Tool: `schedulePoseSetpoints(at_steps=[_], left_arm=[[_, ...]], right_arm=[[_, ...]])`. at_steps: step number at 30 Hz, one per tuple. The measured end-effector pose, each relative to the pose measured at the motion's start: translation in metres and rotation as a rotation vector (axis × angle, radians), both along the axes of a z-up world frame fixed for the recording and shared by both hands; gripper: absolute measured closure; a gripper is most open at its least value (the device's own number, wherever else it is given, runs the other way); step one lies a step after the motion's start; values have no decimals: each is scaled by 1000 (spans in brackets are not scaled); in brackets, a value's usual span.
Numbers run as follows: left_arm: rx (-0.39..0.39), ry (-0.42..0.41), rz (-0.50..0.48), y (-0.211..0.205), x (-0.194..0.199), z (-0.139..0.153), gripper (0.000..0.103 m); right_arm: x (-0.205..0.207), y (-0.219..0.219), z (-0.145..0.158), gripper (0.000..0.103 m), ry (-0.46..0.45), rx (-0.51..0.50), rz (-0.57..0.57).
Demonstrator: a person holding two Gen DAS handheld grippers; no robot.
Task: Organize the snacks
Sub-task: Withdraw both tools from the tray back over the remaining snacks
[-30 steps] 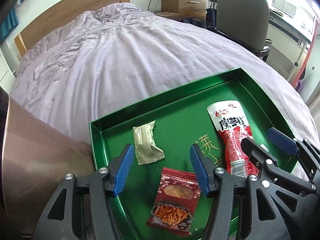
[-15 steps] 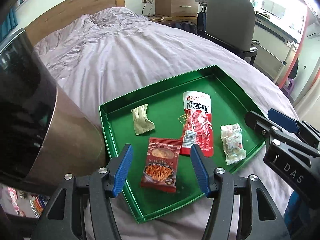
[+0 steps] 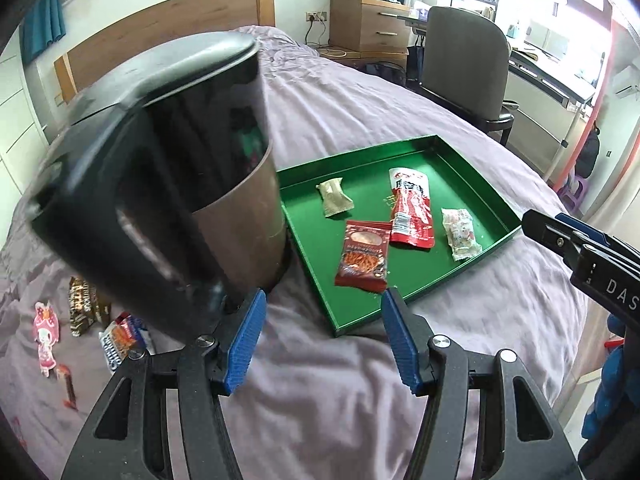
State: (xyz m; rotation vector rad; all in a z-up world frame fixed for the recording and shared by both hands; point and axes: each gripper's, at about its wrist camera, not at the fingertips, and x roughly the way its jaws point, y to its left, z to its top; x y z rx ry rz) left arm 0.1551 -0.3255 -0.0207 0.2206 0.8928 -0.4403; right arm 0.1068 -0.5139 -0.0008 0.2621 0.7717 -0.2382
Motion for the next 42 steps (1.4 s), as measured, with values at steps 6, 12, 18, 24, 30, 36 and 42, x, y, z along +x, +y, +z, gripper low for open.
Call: schedulePoseSetpoints(at_steps=[6, 12, 18, 24, 30, 36, 42], left_arm=[[14, -49, 64, 60, -19, 7, 48], [28, -82, 163, 128, -31, 2, 48], [22, -75, 231, 186, -47, -6, 48], [7, -71, 274, 226, -59, -9, 48], [-14, -71, 312, 257, -65, -10, 48], [3, -81, 322, 274, -68, -13, 45], [9, -89, 323, 279, -64, -15, 45]], right_arm=[[-19, 45, 8, 0, -4, -7, 57], [-28, 95, 4, 0, 3, -4, 127], [-34, 149, -4, 0, 24, -8, 206], [-39, 195, -8, 0, 34, -25, 272], [-40, 226, -11, 0, 28, -33, 312], [-35, 247, -19, 0, 19, -21, 337], [-27, 252, -31, 0, 34, -26, 334]])
